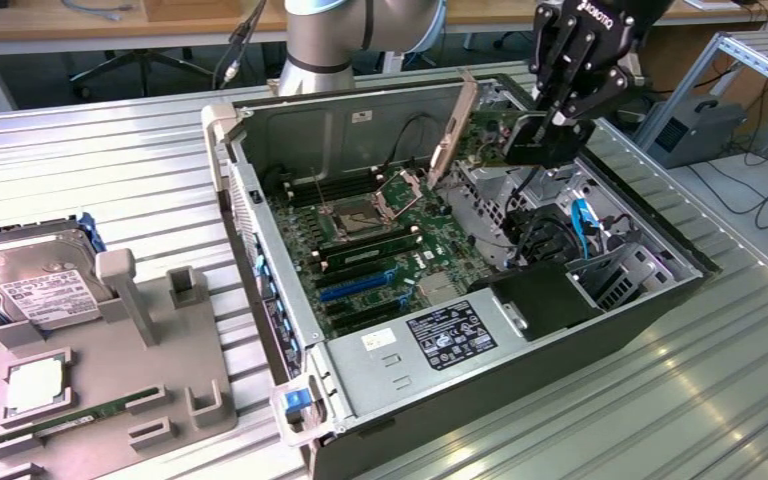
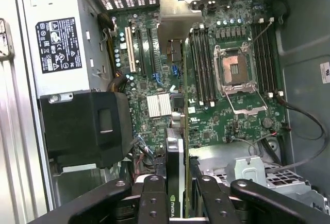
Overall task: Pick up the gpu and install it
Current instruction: 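Insert the gpu into the slot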
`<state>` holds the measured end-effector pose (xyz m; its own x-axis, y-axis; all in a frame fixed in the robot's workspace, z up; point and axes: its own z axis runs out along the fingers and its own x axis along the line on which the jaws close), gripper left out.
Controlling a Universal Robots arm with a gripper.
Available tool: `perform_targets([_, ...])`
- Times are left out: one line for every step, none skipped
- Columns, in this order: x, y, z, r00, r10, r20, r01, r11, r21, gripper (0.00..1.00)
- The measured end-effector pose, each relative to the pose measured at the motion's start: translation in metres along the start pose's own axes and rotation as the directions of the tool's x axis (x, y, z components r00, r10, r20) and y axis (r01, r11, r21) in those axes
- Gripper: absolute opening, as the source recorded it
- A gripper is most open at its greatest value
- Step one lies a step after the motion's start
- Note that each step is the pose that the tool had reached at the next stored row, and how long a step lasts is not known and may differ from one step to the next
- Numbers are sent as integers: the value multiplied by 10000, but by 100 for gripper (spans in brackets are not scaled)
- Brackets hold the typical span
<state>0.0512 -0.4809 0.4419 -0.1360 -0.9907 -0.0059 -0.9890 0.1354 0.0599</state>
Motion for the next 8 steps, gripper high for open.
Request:
perform_targets([2, 16, 5, 10000, -16, 37, 16, 10000, 61, 27])
perform_targets([4, 34, 7, 10000, -36, 89, 35, 9999, 126, 27])
perform_targets([7, 50, 11, 9999, -55, 152, 53, 9998, 178, 27])
perform_targets([10, 71, 15, 9997, -89, 248, 82, 9997, 250, 27])
perform_targets([11, 78, 17, 9995, -104, 285, 96, 9996, 275, 27])
perform_targets([12, 86, 18, 9994, -124, 334, 114, 9995, 305, 27])
perform_targets([14, 98, 21, 9990, -158, 413, 144, 9993, 349, 27])
perform_targets([15, 108, 23, 9986, -192, 489, 173, 9991, 386, 27])
